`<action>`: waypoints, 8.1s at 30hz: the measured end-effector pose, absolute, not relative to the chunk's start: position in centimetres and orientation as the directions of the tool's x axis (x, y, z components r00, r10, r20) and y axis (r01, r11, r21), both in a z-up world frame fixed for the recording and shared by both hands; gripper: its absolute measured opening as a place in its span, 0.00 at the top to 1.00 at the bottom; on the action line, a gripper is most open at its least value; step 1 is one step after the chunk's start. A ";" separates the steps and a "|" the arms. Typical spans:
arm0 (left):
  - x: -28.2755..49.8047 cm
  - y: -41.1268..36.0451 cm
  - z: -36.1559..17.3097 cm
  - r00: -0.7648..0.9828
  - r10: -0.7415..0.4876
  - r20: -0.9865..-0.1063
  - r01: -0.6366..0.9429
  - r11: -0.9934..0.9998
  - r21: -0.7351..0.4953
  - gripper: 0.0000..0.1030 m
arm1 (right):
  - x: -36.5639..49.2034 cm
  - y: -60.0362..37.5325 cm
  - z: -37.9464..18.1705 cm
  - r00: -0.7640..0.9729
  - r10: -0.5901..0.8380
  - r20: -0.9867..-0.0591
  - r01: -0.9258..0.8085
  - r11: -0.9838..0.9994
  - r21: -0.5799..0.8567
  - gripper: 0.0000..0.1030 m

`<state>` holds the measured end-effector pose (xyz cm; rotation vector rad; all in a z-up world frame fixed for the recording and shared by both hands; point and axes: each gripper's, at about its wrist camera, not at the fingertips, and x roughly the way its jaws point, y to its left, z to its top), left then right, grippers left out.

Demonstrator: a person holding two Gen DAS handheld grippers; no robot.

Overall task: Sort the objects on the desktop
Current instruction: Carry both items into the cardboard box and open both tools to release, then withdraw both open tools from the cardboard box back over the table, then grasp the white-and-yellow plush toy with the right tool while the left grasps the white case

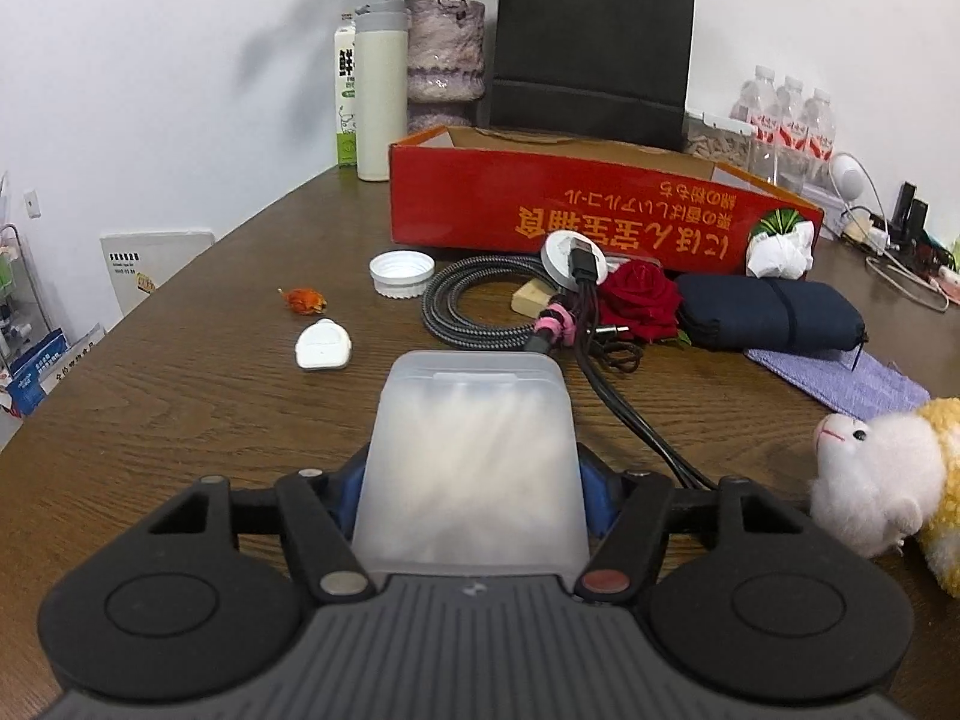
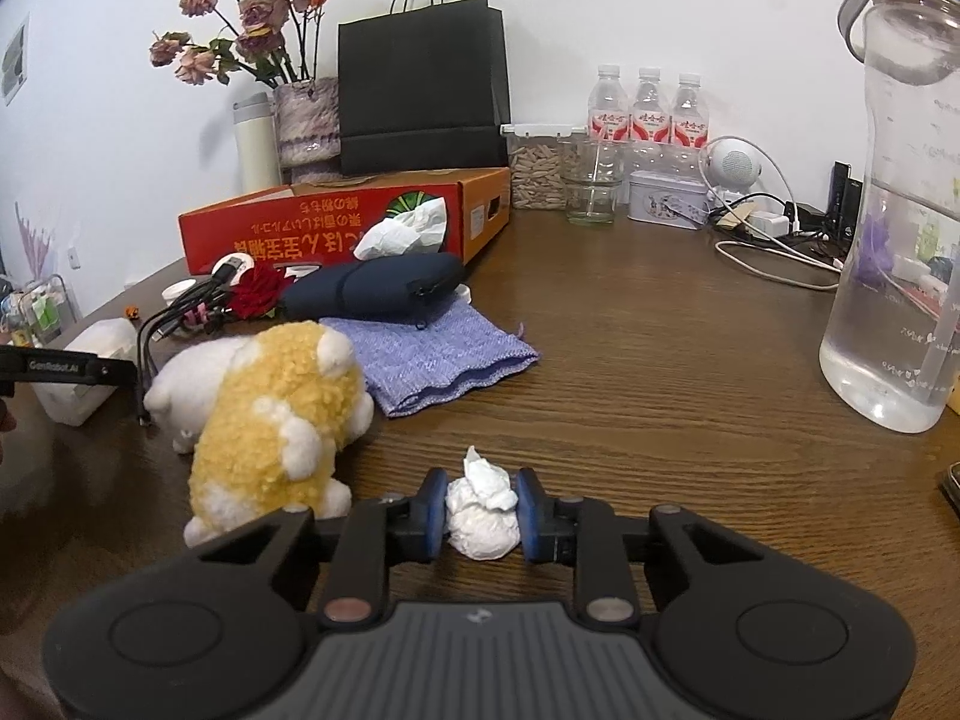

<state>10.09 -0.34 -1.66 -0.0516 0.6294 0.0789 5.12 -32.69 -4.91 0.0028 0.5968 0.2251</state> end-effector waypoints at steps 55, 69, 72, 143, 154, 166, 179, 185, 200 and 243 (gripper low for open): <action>31.5 -0.9 5.8 0.905 -0.100 -0.412 0.037 0.987 -0.159 0.36 | 31.8 -19.6 3.3 0.874 0.301 -0.382 -0.326 0.945 0.001 0.78; 37.3 -2.0 2.0 0.856 -0.062 -0.513 0.020 0.996 -0.086 0.35 | 37.3 -18.0 -0.4 0.815 0.305 -0.492 -0.359 0.933 -0.017 0.78; 37.5 -2.0 1.9 0.857 -0.066 -0.512 0.024 0.996 -0.088 0.35 | 37.6 -18.0 -0.5 0.819 0.302 -0.487 -0.355 0.934 -0.019 0.78; 30.2 -1.4 4.1 0.929 0.006 -0.370 -0.032 0.997 -0.063 0.00 | 32.3 -18.4 2.1 0.846 0.338 -0.413 -0.400 0.914 -0.071 0.00; 26.0 -2.0 3.5 0.933 0.009 -0.359 -0.021 0.999 -0.029 0.00 | 28.0 -19.8 2.6 0.862 0.316 -0.397 -0.374 0.924 -0.077 0.00; 20.8 -2.6 3.1 0.935 -0.013 -0.354 0.009 1.000 -0.013 0.00 | 22.2 -21.3 2.9 0.888 0.284 -0.363 -0.335 0.938 -0.086 0.00; 14.6 -2.8 3.6 0.947 -0.071 -0.315 0.071 0.997 -0.010 0.00 | 14.1 -22.4 2.4 0.899 0.280 -0.338 -0.317 0.947 -0.059 0.00; 11.5 -2.0 3.7 0.947 -0.079 -0.311 0.079 0.997 -0.012 0.00 | 10.6 -23.6 1.3 0.889 0.280 -0.362 -0.313 0.949 -0.034 0.00; 6.6 0.0 2.2 0.921 -0.062 -0.386 0.066 0.998 -0.003 0.00 | 5.3 -25.6 -2.1 0.830 0.284 -0.479 -0.313 0.950 0.022 0.00; 9.4 3.7 0.0 0.867 0.035 -0.496 -0.036 0.999 0.008 0.00 | 8.3 -23.9 -3.8 0.764 0.307 -0.567 -0.339 0.939 0.051 0.47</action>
